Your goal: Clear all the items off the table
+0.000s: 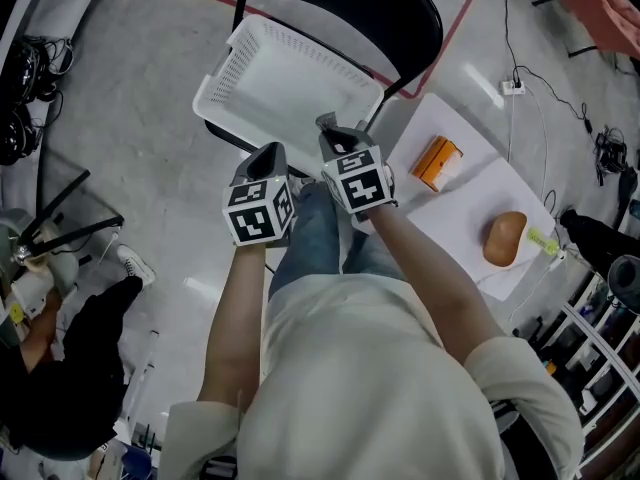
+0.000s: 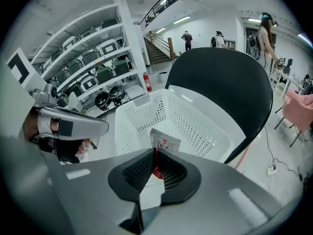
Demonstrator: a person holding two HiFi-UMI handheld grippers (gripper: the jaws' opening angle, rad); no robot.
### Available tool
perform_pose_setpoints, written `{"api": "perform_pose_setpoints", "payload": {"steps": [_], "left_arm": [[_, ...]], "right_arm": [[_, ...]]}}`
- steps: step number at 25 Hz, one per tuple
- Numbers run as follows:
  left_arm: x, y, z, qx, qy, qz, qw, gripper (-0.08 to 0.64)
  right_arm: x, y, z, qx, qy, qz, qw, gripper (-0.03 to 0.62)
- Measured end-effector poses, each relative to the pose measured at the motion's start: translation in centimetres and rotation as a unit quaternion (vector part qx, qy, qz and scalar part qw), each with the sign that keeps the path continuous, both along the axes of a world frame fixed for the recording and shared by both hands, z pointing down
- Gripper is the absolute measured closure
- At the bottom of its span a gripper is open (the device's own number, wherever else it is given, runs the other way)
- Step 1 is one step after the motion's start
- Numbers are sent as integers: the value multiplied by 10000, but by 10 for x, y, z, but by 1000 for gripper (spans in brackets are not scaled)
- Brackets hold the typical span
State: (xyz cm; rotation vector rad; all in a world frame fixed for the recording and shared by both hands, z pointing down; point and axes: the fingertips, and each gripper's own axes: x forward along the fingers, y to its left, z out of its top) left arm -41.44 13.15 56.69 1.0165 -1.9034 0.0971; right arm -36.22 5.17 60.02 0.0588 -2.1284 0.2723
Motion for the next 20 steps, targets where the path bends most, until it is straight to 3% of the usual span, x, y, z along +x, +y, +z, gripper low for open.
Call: {"api": "perform_pose_setpoints", "payload": {"steps": [6, 10, 20], "left_arm": [[-5, 0, 2, -5, 27, -56, 10000, 551], [-4, 1, 3, -8, 32, -50, 10000, 551], [1, -4, 0, 27, 23, 22, 10000, 551]], "right_arm": [[-2, 1, 4, 57, 8, -23, 10000, 565], [1, 6, 6, -51, 47, -83, 9999, 478], [7, 5, 3, -44, 52, -65, 10000, 477]]}}
